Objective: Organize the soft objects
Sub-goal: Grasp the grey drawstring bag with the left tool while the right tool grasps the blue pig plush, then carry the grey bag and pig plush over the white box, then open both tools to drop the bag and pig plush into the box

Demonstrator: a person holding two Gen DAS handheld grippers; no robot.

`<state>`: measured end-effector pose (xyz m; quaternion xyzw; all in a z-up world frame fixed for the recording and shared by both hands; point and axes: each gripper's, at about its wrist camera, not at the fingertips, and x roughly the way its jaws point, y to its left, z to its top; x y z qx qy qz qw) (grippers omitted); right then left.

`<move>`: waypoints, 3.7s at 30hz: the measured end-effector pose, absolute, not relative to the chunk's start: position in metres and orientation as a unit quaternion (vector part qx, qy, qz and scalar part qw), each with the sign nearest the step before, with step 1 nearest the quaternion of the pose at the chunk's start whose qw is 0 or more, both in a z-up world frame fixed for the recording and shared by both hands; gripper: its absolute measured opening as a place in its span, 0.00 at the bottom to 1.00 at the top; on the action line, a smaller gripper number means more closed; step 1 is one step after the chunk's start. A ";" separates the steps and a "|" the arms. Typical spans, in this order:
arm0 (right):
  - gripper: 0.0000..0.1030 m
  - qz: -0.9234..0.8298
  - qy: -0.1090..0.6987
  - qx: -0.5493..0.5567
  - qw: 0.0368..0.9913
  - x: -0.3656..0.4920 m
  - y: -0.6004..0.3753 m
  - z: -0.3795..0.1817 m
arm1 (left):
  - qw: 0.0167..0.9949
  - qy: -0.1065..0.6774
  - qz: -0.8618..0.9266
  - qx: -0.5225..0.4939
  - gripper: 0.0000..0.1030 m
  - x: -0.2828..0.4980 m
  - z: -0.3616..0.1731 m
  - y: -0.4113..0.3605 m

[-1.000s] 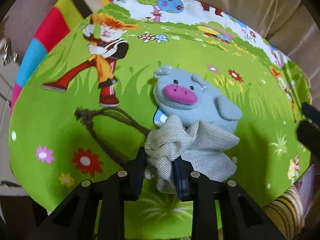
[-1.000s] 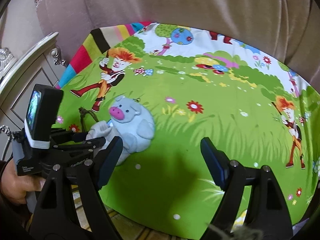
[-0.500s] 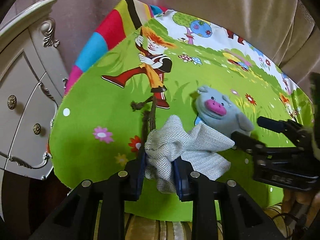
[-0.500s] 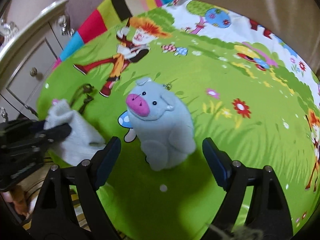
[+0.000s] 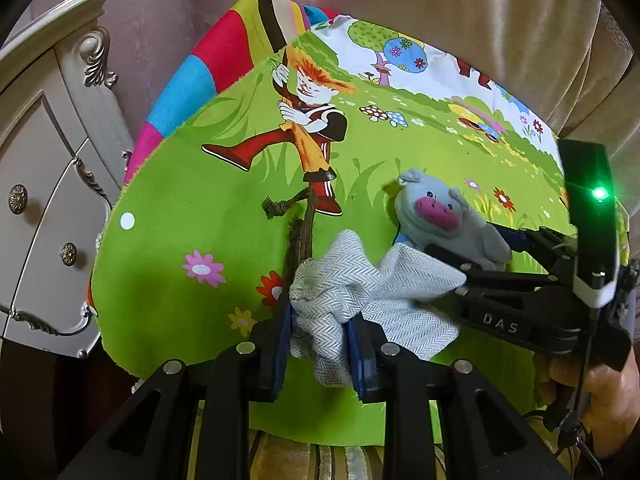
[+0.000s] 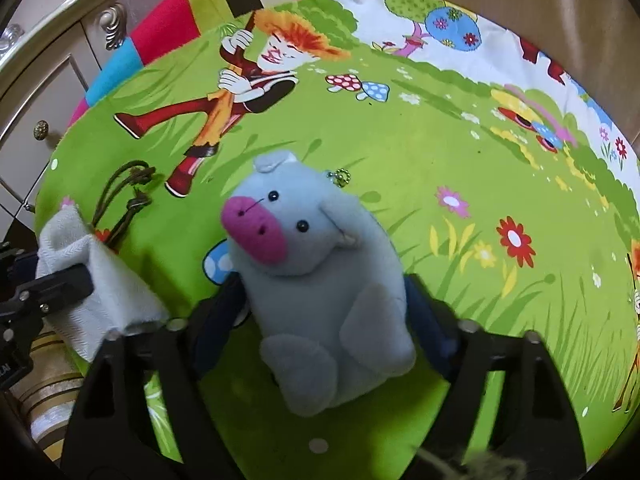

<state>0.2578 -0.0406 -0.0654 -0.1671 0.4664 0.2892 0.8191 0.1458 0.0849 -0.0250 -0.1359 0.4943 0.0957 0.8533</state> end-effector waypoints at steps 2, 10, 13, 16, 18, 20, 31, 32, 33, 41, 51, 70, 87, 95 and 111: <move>0.49 0.285 0.467 -0.165 0.821 0.257 -0.043 -0.061 | 0.855 0.492 0.098 -0.134 0.25 0.145 -0.023 0.084; 0.31 0.287 0.472 -0.137 0.823 0.243 -0.066 -0.050 | 0.865 0.475 0.104 -0.121 0.26 0.134 -0.011 0.076; 0.29 0.284 0.469 -0.135 0.825 0.231 -0.075 -0.047 | 0.868 0.470 0.104 -0.122 0.25 0.129 -0.006 0.075; 0.28 0.279 0.465 -0.119 0.832 0.220 -0.089 -0.038 | 0.872 0.464 0.102 -0.120 0.25 0.123 -0.001 0.071; 0.28 0.273 0.456 -0.111 0.840 0.210 -0.099 -0.027 | 0.874 0.460 0.100 -0.117 0.25 0.119 0.003 0.067; 0.28 0.268 0.447 -0.104 0.847 0.199 -0.107 -0.018 | 0.878 0.455 0.097 -0.117 0.26 0.113 0.008 0.063; 0.28 0.245 0.419 -0.079 0.871 0.138 -0.149 0.016 | 0.894 0.430 0.068 -0.109 0.26 0.083 0.032 0.027; 0.28 0.242 0.417 -0.076 0.873 0.132 -0.155 0.018 | 0.895 0.429 0.063 -0.108 0.26 0.080 0.035 0.022; 0.28 0.240 0.416 -0.073 0.874 0.128 -0.159 0.020 | 0.895 0.428 0.061 -0.107 0.26 0.078 0.035 0.019; 0.29 0.216 0.413 -0.051 0.883 0.090 -0.198 0.031 | 0.901 0.424 0.026 -0.089 0.26 0.060 0.045 -0.018; 0.28 0.174 0.405 -0.031 0.897 0.045 -0.257 0.047 | 0.905 0.419 -0.033 -0.064 0.26 0.041 0.057 -0.074; 0.29 0.044 0.382 0.016 0.923 -0.025 -0.388 0.077 | 0.884 0.430 -0.182 -0.013 0.26 0.010 0.066 -0.202; 0.29 -0.091 0.393 0.057 0.913 -0.051 -0.491 0.048 | 0.858 0.442 -0.258 0.053 0.26 0.007 0.061 -0.314; 0.32 -0.109 0.406 0.082 0.904 -0.046 -0.517 0.024 | 0.841 0.463 -0.270 0.072 0.28 0.014 0.046 -0.359; 0.65 -0.121 0.408 0.101 0.899 -0.050 -0.532 0.014 | 0.831 0.483 -0.267 0.072 0.68 0.019 0.037 -0.379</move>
